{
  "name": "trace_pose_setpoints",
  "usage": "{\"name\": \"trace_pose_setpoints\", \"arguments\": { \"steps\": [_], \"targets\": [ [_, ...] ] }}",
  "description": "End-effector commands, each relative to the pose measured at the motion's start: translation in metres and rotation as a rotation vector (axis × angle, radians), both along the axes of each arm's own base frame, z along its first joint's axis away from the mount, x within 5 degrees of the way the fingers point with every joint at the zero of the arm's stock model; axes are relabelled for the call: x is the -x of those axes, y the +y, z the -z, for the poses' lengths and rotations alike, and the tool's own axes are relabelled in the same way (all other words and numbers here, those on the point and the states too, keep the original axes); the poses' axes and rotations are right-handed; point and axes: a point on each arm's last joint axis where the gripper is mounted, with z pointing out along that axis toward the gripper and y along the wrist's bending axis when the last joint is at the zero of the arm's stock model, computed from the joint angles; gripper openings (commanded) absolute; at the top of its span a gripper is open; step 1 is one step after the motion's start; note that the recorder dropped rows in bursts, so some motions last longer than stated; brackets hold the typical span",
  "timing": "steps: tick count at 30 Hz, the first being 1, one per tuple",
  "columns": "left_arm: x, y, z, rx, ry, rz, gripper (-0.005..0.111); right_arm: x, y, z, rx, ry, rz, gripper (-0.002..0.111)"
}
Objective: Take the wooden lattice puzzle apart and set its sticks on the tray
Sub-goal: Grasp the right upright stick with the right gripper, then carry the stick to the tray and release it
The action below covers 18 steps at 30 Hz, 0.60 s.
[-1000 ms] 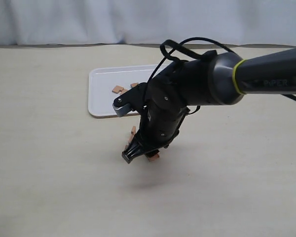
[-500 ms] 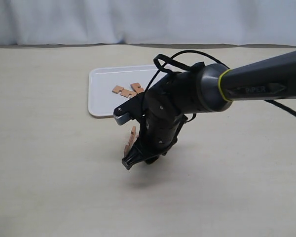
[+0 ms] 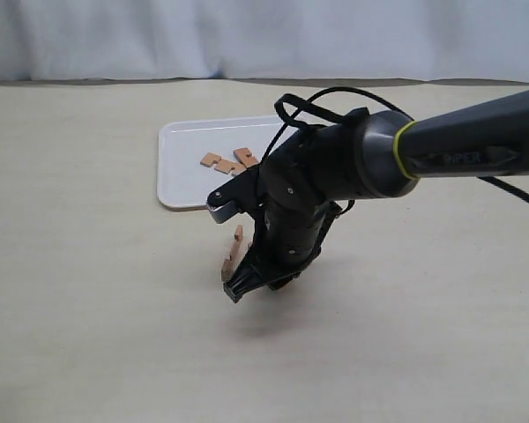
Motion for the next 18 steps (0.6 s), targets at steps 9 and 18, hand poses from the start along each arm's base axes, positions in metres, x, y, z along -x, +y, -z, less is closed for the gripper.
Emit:
{"name": "trace_pose_setpoints", "arguments": {
  "steps": [9, 18],
  "targets": [
    [0.0, 0.0, -0.001, 0.001, -0.014, 0.001, 0.0, -0.006, -0.009, -0.056, 0.031, -0.22, -0.079, 0.005],
    [0.0, 0.0, -0.001, 0.001, -0.014, 0.001, 0.0, -0.049, -0.021, -0.055, -0.168, -0.554, -0.069, 0.005]
  ]
}}
